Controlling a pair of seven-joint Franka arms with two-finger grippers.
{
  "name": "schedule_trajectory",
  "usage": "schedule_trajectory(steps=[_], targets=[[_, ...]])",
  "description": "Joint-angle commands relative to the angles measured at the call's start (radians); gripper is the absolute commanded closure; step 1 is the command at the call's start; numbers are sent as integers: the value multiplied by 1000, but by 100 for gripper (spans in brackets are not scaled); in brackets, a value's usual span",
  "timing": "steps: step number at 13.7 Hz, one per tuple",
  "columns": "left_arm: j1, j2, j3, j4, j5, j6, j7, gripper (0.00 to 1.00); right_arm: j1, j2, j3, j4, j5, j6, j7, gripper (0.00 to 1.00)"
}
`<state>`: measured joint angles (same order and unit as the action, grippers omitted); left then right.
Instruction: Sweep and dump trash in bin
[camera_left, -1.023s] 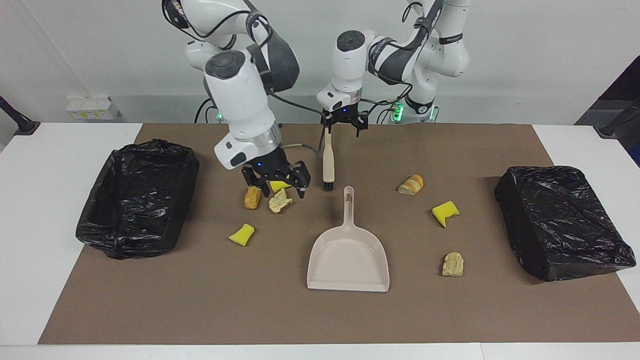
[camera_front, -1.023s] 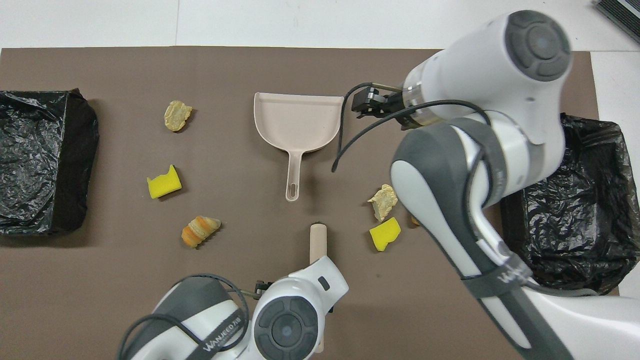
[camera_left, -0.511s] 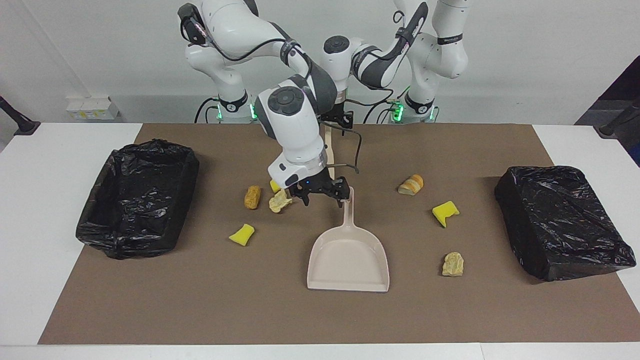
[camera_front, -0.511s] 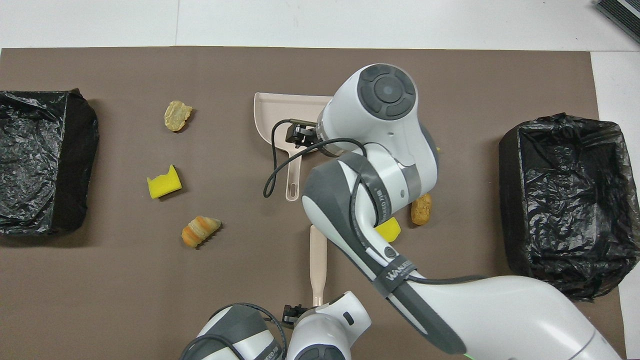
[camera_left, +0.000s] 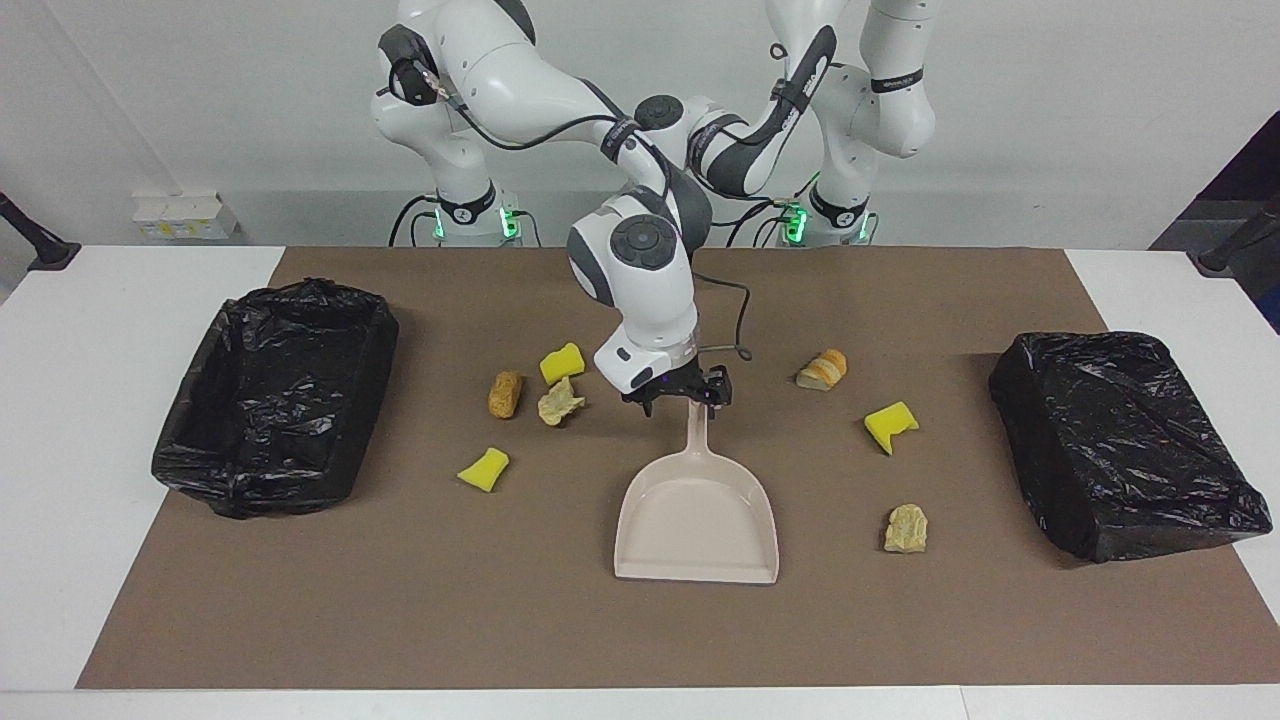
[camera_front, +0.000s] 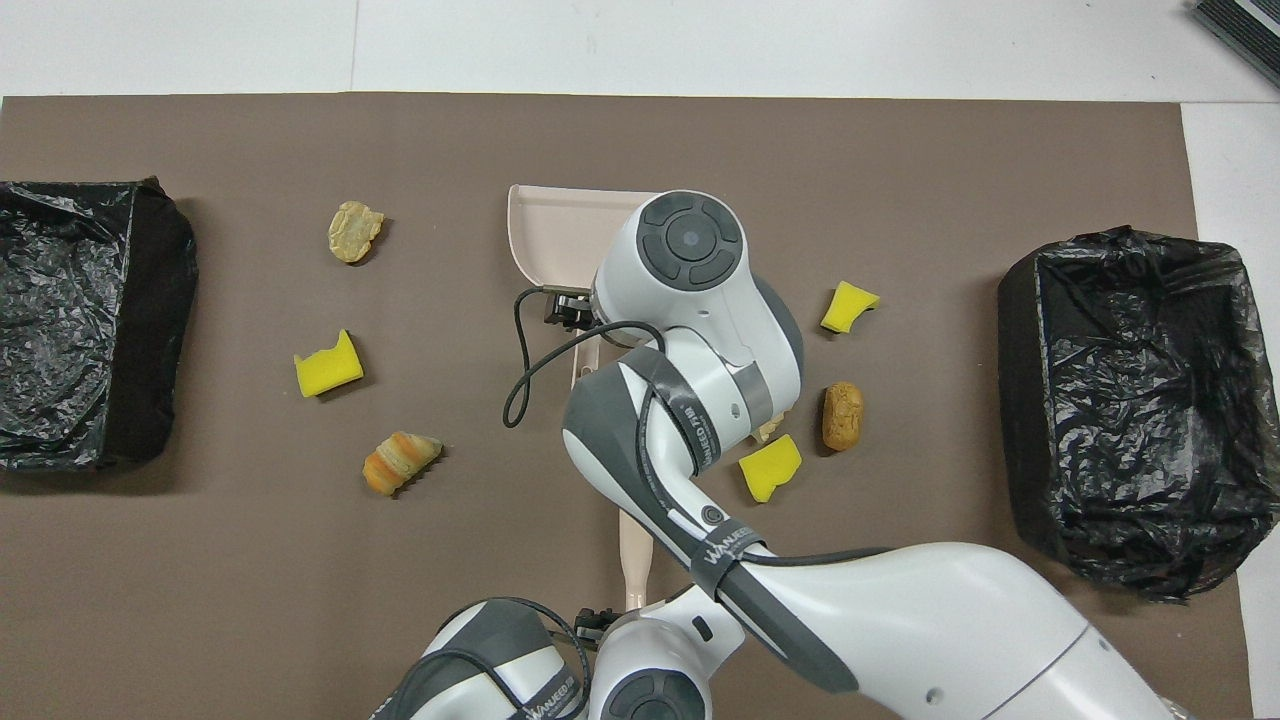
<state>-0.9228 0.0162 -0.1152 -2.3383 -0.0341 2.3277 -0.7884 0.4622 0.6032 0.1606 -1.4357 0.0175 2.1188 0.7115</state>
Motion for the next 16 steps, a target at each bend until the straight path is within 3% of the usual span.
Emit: schedule_trajectory(steps=[1, 3, 4, 5, 6, 7, 8, 9, 16], targets=[[5, -13, 17, -4, 6, -28, -15, 85, 1, -17, 5, -58, -33, 6, -1, 0], [7, -15, 17, -1, 10, -30, -15, 84, 1, -17, 5, -60, -33, 16, -3, 5], [7, -15, 17, -1, 13, -30, -15, 84, 1, -17, 7, -58, -33, 16, -4, 17], [7, -13, 17, 2, 17, -30, -15, 83, 1, -17, 7, -57, -33, 12, -6, 56], [7, -13, 17, 2, 19, -30, -15, 79, 1, -16, 7, -54, -34, 6, -6, 88], [9, -13, 16, 2, 19, -30, -15, 49, 1, -17, 5, -48, -31, 0, -4, 100], [9, -13, 17, 2, 19, -31, -15, 7, 0, -17, 7, -31, -16, -5, -3, 100], [12, -15, 16, 4, 19, -31, -14, 0, -5, -16, 7, -29, -14, -7, -3, 100], [59, -25, 14, 47, 19, -62, -5, 0, -75, -78, 5, -22, -11, -105, -222, 100]])
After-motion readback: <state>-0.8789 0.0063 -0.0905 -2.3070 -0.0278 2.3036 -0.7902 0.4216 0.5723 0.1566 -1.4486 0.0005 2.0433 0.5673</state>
